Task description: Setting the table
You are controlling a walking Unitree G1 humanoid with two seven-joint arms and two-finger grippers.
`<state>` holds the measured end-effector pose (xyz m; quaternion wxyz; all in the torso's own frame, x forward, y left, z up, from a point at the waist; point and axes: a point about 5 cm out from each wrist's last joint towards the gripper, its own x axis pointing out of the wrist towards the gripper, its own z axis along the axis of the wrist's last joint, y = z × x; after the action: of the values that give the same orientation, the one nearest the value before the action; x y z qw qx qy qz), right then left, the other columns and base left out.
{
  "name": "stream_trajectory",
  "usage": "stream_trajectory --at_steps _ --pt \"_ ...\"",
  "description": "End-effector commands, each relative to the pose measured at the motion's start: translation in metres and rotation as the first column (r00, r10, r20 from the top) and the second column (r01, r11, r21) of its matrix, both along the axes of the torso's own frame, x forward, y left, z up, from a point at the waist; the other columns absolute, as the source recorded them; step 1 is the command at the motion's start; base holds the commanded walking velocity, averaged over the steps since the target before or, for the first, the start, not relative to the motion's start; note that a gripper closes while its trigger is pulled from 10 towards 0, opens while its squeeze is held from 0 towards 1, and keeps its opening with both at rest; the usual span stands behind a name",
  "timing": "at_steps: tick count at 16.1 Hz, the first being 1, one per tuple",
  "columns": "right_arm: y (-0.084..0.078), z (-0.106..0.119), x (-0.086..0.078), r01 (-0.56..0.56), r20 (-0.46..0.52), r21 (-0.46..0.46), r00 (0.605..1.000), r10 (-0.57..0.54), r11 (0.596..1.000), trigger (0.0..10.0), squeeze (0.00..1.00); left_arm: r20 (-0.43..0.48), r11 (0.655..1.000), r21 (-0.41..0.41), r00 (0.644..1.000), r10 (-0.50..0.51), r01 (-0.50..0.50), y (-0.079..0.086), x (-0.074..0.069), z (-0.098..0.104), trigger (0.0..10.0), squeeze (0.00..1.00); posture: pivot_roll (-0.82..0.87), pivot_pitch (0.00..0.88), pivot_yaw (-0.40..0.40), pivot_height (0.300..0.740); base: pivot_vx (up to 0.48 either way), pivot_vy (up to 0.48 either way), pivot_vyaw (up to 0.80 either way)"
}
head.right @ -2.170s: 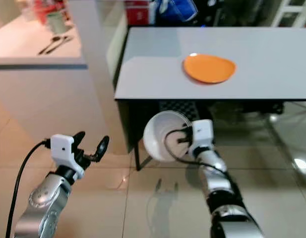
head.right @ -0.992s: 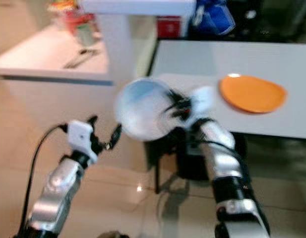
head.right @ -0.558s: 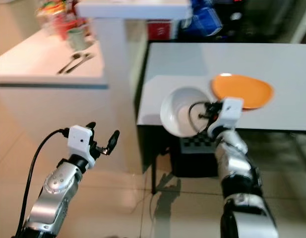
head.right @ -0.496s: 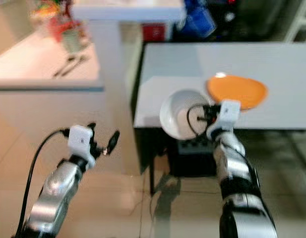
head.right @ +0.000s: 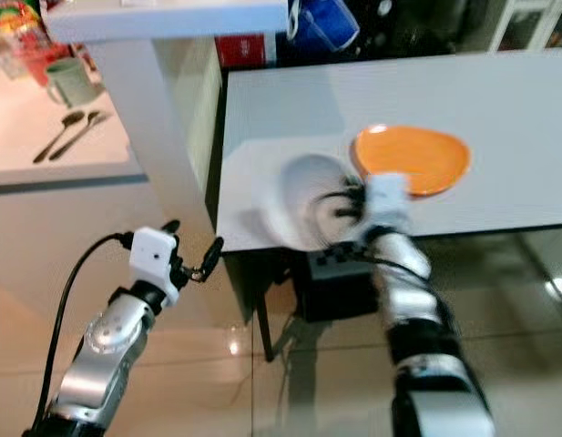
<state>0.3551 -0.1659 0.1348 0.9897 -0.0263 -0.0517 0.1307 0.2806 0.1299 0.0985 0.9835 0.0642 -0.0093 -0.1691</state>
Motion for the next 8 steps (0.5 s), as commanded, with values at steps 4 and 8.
stream_trajectory --at_steps 4,8 --pt "0.015 0.070 0.012 -0.097 0.224 0.055 0.971 0.082 0.994 10.0 0.00 0.001 1.000 -0.002 1.000 -0.008 0.008 -0.004 0.003 0.000 10.0 0.00 0.01 0.000 0.092 0.740 0.000 0.000 0.00" --pt "-0.006 0.066 0.029 0.060 0.149 0.076 0.986 -0.071 0.995 10.0 0.00 0.010 1.000 0.006 1.000 -0.003 0.003 -0.004 0.005 0.002 10.0 0.00 0.02 0.000 0.086 0.740 0.000 0.000 0.00"
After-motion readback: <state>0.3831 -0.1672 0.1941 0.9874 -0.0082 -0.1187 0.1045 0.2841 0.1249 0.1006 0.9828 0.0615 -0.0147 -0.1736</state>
